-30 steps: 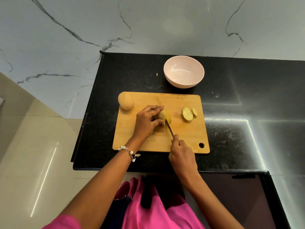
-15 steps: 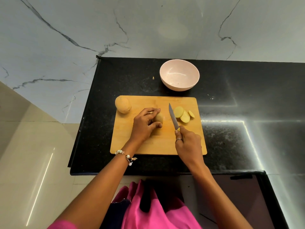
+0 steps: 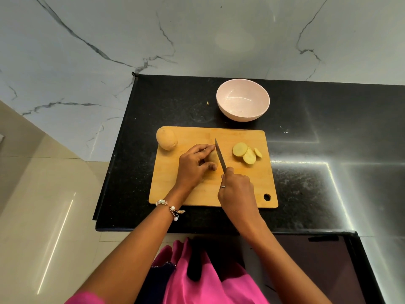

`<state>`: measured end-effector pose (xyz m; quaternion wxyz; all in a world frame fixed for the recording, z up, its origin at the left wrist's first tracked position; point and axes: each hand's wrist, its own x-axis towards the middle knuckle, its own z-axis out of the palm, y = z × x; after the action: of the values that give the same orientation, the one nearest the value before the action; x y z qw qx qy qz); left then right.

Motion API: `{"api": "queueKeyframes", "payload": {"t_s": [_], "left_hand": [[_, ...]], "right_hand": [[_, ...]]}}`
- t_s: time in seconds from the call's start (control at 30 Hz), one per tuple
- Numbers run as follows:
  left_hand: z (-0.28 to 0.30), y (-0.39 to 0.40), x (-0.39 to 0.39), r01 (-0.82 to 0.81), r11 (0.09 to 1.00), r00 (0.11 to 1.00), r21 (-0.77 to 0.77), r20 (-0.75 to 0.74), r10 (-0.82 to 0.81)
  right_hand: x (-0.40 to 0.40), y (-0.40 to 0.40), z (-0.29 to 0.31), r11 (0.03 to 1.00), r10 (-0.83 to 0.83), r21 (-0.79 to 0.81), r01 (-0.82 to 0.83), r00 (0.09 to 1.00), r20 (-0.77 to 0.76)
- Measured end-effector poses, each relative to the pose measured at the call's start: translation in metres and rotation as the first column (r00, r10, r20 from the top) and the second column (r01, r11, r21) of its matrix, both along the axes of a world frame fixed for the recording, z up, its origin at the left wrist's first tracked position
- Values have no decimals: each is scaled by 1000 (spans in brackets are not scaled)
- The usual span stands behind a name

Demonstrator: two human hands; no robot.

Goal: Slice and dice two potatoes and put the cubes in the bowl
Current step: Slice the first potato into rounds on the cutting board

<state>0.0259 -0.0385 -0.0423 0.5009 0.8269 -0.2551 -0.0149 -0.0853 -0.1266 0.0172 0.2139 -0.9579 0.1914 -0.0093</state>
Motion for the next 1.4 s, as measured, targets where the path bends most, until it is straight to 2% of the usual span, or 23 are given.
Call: {"api": "queueKeyframes", "payload": {"t_s": [0.17, 0.47, 0.7, 0.87, 1.03, 1.17, 1.4], "left_hand": [[0, 0, -1, -4, 1000, 1000, -29, -11, 3], [-1, 1, -3, -20, 999, 1000, -51, 13, 21], [-6, 2, 0, -34, 997, 999, -64, -1, 34], [-4, 2, -2, -35, 997, 999, -72, -16, 34], [-4, 2, -2, -40, 995, 999, -91, -31, 37], [-6, 2, -5, -64, 994, 997, -94, -39, 61], [-5, 2, -6, -74, 992, 995, -102, -81, 66]], "right_hand": [[5, 10, 18, 996, 21, -87, -26, 998, -58], [10, 15, 34, 996, 61, -52, -67, 993, -100], [20, 18, 18, 990, 93, -97, -98, 994, -59], [0, 22, 20, 993, 66, -88, -77, 990, -126], [17, 20, 12, 995, 76, -63, -82, 993, -85], [1, 23, -2, 997, 55, -47, -61, 992, -116], [-28, 16, -30, 986, 37, -156, -59, 989, -142]]}}
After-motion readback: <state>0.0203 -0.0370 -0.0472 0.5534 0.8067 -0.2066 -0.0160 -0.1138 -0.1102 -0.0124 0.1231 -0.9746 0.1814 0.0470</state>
